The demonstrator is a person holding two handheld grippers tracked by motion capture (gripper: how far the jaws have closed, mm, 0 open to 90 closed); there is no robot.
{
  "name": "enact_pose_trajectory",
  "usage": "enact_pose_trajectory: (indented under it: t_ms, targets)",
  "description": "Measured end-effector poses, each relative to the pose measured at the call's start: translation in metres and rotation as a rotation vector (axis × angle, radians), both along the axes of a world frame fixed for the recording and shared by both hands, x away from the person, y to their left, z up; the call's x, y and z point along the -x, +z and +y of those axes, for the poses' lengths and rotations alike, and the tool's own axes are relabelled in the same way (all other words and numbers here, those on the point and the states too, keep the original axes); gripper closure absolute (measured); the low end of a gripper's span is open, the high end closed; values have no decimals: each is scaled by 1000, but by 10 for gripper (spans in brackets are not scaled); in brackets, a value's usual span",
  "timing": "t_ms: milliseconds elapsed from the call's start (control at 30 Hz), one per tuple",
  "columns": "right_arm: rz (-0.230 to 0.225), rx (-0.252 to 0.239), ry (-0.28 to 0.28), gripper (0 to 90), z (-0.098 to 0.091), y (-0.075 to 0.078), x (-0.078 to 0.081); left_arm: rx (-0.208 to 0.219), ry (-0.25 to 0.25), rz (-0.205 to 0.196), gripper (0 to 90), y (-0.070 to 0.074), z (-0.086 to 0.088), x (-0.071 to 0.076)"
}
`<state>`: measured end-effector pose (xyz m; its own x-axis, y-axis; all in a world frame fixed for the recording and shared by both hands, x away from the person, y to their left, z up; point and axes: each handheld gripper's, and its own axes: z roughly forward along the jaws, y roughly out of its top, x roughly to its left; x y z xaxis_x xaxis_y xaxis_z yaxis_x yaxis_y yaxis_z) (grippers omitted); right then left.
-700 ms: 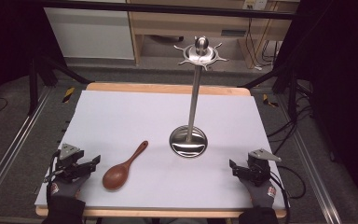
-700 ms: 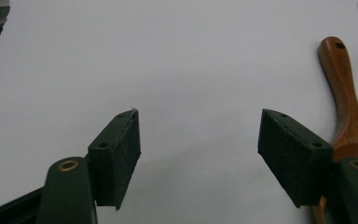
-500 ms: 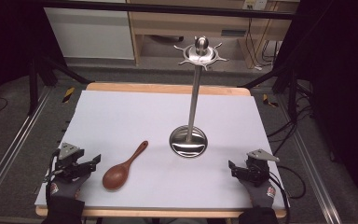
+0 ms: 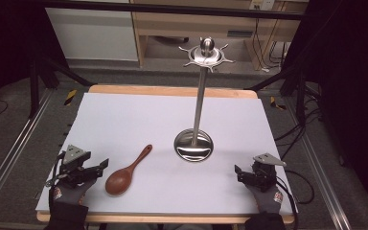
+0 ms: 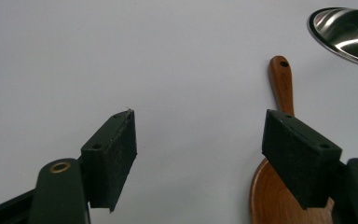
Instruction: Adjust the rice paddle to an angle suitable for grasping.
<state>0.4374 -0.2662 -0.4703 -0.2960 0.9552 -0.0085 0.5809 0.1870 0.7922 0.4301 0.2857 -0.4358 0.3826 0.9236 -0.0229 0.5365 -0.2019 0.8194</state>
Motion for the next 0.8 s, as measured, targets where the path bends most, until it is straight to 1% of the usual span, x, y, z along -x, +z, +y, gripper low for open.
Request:
enact_pose_trajectory:
  t_ms: [67, 100, 133, 200, 267, 400, 433, 500, 533, 733, 800]
  targets:
    - [4, -4, 2, 149, 0, 0, 0, 1, -22, 3, 253, 4, -5, 1]
    - [6, -2, 0, 148, 1, -1, -1, 4, -24, 1, 251, 5, -7, 1]
    - [11, -1, 3, 148, 1, -2, -1, 0, -32, -2, 251, 6, -9, 1]
    - [20, 9, 4, 148, 2, -4, -3, -9, -46, 4, 250, 7, -13, 1]
    - [20, 11, 5, 148, 3, -4, -3, -17, -61, 9, 248, 8, -15, 1]
    - [17, 6, -3, 143, 2, -3, -3, -20, -76, 16, 248, 9, -20, -1]
    - [14, 12, 1, 142, 1, -3, -3, -21, -81, 19, 248, 9, -21, -2]
    - [21, 10, -3, 141, 1, -3, -3, -20, -90, 38, 244, 10, -23, -4]
    - [21, 10, -3, 141, 1, -3, -3, -20, -90, 38, 239, 10, -23, -4]
    - [20, 17, -7, 140, 0, -3, -3, -38, -109, 50, 237, 13, -32, -8]
    - [17, 19, -9, 140, 0, -3, -3, -48, -125, 50, 237, 16, -38, -10]
